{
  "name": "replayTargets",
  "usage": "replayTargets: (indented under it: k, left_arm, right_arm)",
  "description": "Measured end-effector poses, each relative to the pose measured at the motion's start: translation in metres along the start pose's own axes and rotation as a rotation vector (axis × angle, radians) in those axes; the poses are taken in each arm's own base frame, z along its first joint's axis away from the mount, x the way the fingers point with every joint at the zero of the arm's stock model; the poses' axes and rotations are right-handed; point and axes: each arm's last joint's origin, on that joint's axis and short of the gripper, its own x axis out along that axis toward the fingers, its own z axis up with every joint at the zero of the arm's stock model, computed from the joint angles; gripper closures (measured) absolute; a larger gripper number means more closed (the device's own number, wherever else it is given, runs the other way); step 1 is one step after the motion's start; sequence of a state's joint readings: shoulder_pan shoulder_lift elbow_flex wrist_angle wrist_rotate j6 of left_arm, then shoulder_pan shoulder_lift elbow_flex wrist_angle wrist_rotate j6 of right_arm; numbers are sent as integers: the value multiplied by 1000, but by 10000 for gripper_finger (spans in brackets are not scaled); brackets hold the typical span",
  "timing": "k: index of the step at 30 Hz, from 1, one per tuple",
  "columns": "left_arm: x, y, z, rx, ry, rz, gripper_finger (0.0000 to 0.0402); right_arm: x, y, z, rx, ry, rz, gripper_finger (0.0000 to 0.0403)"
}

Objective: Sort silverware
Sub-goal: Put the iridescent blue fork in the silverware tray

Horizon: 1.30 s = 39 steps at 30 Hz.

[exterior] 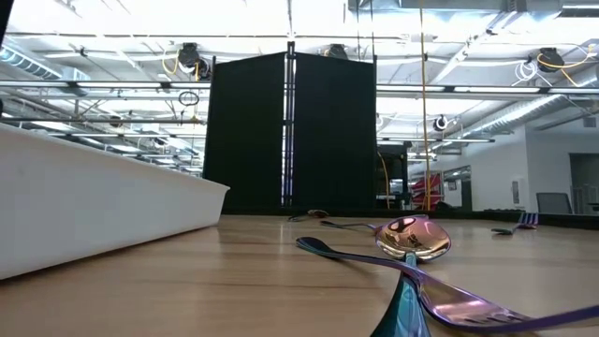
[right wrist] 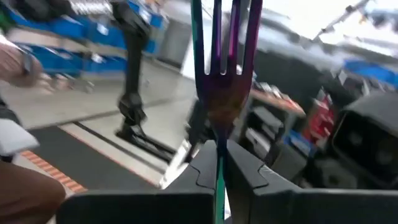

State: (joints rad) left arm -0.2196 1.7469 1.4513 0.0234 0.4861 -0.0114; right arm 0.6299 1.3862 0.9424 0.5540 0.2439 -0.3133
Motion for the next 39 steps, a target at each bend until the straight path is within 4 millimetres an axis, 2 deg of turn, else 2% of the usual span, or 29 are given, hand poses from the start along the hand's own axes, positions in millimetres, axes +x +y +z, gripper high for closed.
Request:
replayTargets:
  k: [4, 8, 11, 13, 15, 18, 23, 29, 33, 39]
  left_arm:
    - [-20, 3, 5, -23, 62, 75, 284]
    - [-43, -1, 10, -57, 134, 177, 281]
    - [-58, -8, 14, -53, 189, 393, 281]
    - [-62, -13, 17, -35, 189, 551, 281]
    - [-57, -22, 18, -21, 174, 655, 281]
    - [-37, -31, 13, 16, 154, 768, 281]
    - [-1, -32, -6, 59, 134, 948, 281]
    - [26, -18, -24, 49, 77, 1038, 281]
    - [33, -13, -25, 37, 19, 1044, 281]
    - [30, -5, -26, -32, -17, 1088, 281]
  right_arm:
    - [-5, 4, -2, 43, 89, -72, 402]
    - [-9, 6, 1, 130, 109, -193, 402]
    - [-12, 6, -2, 196, 173, -403, 402]
    - [-16, 5, -6, 233, 213, -589, 403]
    - [-20, 4, -8, 259, 226, -747, 403]
    - [-20, 1, -11, 294, 218, -881, 403]
    - [-19, -4, -14, 358, 184, -952, 403]
    - [-18, -8, -15, 382, 168, -969, 403]
    - [-18, -8, -15, 379, 169, -970, 403]
    - [-17, -10, -16, 378, 169, -985, 403]
